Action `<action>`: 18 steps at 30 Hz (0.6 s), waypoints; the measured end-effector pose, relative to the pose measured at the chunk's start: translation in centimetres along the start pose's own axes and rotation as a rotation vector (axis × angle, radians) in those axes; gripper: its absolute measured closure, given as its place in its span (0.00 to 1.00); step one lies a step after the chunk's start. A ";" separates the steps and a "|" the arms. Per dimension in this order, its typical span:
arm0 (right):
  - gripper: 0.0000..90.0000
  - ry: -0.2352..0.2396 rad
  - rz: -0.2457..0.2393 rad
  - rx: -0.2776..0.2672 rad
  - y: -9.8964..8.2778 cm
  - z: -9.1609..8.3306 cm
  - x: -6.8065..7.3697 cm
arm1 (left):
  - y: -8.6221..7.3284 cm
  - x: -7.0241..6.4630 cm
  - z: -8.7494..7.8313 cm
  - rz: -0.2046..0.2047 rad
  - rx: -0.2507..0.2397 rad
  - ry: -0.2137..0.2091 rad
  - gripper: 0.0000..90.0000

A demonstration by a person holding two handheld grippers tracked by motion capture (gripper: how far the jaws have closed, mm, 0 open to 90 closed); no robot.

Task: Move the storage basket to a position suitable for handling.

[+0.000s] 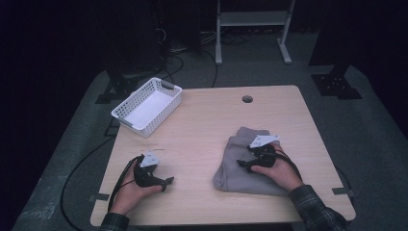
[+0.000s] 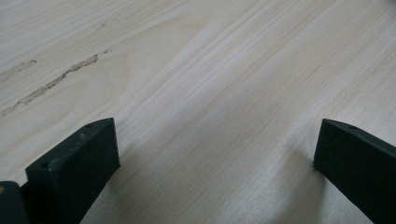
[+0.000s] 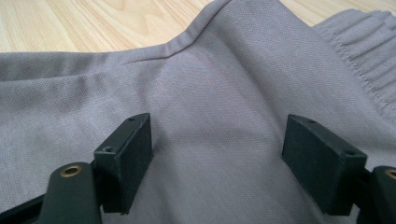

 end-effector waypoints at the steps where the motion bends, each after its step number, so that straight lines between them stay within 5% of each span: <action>1: 0.25 -0.007 0.005 0.001 -0.3 -0.3 -0.2 | 0.0 0.0 0.0 0.000 0.001 0.001 0.00; 18: 0.25 -0.045 0.037 0.011 -2.8 -2.9 -1.7 | 0.0 0.0 0.0 -0.002 -0.002 0.004 0.00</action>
Point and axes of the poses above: each handheld gripper's, and its own axes: z roughly forward along the jaws, y roughly out of its top, x roughly to its left, the point moved 3 cm from there along z, roughly forward along the jaws, and after that the axes turned 11 degrees about -y, right-handed, at the moved point
